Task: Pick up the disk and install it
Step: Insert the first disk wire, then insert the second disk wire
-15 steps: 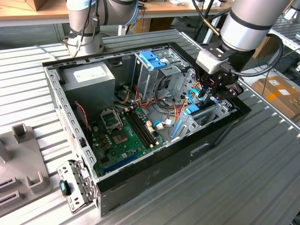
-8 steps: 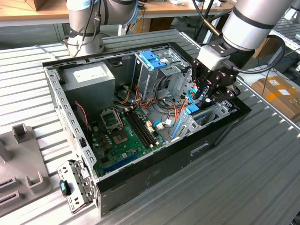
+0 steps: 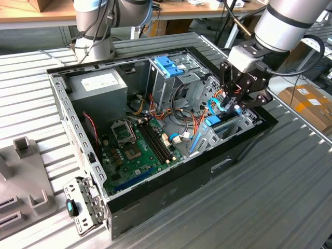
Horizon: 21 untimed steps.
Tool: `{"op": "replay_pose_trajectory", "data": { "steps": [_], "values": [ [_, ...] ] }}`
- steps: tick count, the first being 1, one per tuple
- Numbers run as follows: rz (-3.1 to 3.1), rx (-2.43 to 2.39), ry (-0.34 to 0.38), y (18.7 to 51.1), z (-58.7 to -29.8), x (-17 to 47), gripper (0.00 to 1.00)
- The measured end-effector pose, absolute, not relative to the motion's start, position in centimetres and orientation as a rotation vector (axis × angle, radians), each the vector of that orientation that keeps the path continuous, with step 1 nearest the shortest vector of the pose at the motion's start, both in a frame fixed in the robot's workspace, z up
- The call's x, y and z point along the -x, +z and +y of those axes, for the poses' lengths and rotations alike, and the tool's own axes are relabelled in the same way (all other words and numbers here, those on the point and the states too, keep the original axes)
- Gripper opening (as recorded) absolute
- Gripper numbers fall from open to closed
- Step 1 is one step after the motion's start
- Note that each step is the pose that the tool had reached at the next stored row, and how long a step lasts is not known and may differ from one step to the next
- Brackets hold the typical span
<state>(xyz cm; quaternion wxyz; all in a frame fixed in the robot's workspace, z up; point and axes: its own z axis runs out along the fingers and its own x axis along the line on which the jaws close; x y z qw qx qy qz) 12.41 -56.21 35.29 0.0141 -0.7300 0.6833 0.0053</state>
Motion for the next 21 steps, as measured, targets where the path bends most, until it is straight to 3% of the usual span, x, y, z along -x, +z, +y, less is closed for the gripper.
{"op": "replay_pose_trajectory", "data": {
  "steps": [21],
  "values": [
    [2.134, 2.267, 0.016, 35.29, -55.94, -13.65, 0.3]
  ]
}}
